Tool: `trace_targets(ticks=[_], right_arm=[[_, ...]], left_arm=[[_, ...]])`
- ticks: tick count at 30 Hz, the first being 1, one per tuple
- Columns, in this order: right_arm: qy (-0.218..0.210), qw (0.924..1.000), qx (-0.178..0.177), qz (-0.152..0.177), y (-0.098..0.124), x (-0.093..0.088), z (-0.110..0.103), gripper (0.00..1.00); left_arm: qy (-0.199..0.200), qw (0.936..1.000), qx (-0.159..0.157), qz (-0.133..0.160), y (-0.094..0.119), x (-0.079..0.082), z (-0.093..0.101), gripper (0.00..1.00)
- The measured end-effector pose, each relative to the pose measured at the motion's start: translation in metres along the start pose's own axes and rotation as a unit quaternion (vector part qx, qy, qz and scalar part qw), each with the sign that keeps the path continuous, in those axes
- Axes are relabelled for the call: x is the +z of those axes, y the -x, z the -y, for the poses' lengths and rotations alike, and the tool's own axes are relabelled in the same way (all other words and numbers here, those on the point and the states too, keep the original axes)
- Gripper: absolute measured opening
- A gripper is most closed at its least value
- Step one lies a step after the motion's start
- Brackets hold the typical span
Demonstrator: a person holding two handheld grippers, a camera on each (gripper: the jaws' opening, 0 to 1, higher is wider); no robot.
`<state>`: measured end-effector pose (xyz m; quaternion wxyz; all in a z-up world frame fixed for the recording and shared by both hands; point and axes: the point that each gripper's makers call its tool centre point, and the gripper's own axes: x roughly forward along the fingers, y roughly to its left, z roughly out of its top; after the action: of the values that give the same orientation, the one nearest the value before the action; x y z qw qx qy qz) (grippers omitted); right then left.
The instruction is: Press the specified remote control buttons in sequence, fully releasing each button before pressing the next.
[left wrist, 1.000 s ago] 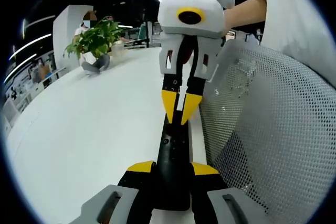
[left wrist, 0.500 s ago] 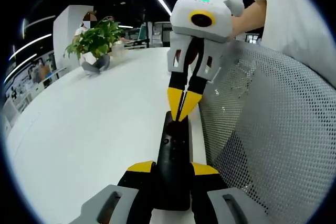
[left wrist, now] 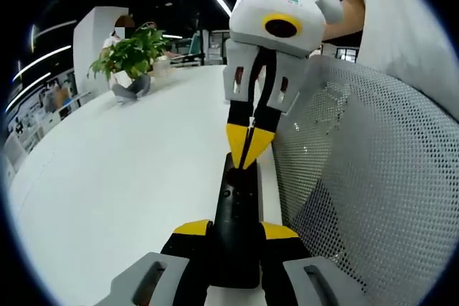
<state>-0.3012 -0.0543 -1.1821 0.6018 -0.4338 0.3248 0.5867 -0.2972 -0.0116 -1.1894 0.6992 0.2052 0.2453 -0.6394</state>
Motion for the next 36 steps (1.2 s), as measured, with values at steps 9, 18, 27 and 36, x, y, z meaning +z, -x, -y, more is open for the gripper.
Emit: trace_targets(ticks=[9, 18, 27, 36], right_arm=[[-0.145, 0.9847, -0.03, 0.092, 0.004, -0.001, 0.005, 0.0], [-0.048, 0.9968, -0.029, 0.058, -0.004, 0.011, 0.001, 0.0], [-0.072, 0.9973, 0.011, 0.01, -0.006, 0.01, 0.004, 0.0], [-0.124, 0.9889, -0.034, 0.074, 0.001, 0.007, 0.007, 0.0]], left_arm=[[0.0, 1.0, 0.0, 0.001, -0.001, 0.0, 0.0, 0.25], [0.0, 1.0, 0.001, 0.002, -0.001, 0.0, -0.001, 0.25], [-0.001, 1.0, 0.0, 0.001, 0.0, 0.0, 0.0, 0.25], [-0.001, 1.0, 0.001, 0.0, 0.0, 0.0, 0.0, 0.25]])
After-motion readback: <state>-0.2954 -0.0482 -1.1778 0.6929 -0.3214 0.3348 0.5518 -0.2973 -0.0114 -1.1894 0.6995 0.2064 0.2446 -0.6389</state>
